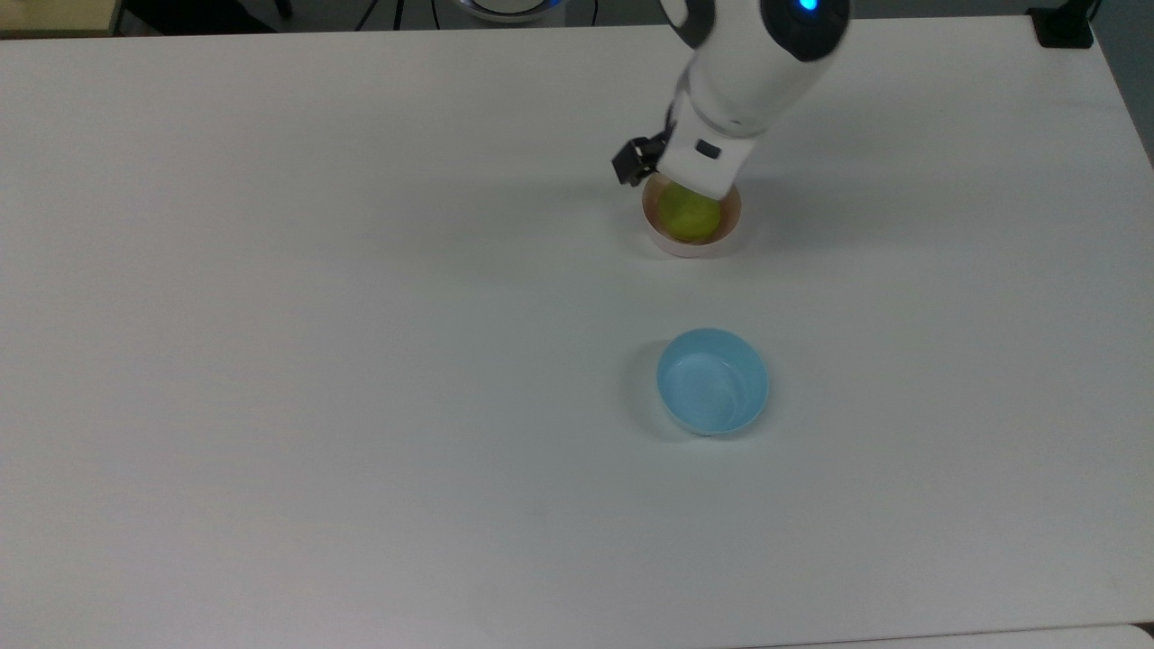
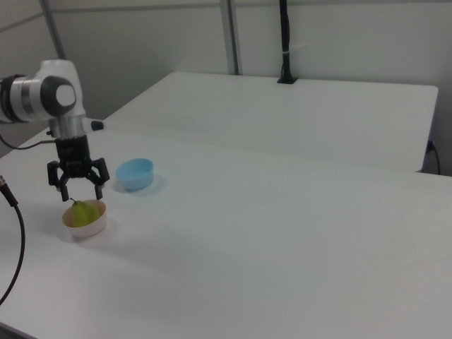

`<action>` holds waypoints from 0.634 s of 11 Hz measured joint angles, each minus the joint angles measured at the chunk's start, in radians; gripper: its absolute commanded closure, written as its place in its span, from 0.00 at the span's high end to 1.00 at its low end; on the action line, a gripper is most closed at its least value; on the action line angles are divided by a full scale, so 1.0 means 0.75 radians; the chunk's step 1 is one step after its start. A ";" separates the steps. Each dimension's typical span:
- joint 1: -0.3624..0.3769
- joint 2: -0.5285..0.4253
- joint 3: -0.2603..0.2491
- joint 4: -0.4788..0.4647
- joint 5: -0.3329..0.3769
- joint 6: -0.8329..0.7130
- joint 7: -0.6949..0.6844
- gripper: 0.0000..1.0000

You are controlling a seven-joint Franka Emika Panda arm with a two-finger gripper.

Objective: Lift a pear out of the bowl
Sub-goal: 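Move the open gripper over the pink bowl and lower onto the green pear, then close the gripper around the green pear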

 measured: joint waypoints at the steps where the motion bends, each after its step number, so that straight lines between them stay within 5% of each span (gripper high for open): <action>1: 0.031 0.034 0.001 0.000 0.000 0.018 0.039 0.94; 4: 0.055 0.095 0.001 -0.001 0.000 0.112 0.095 0.74; 7: 0.057 0.122 0.001 -0.001 -0.001 0.121 0.108 0.73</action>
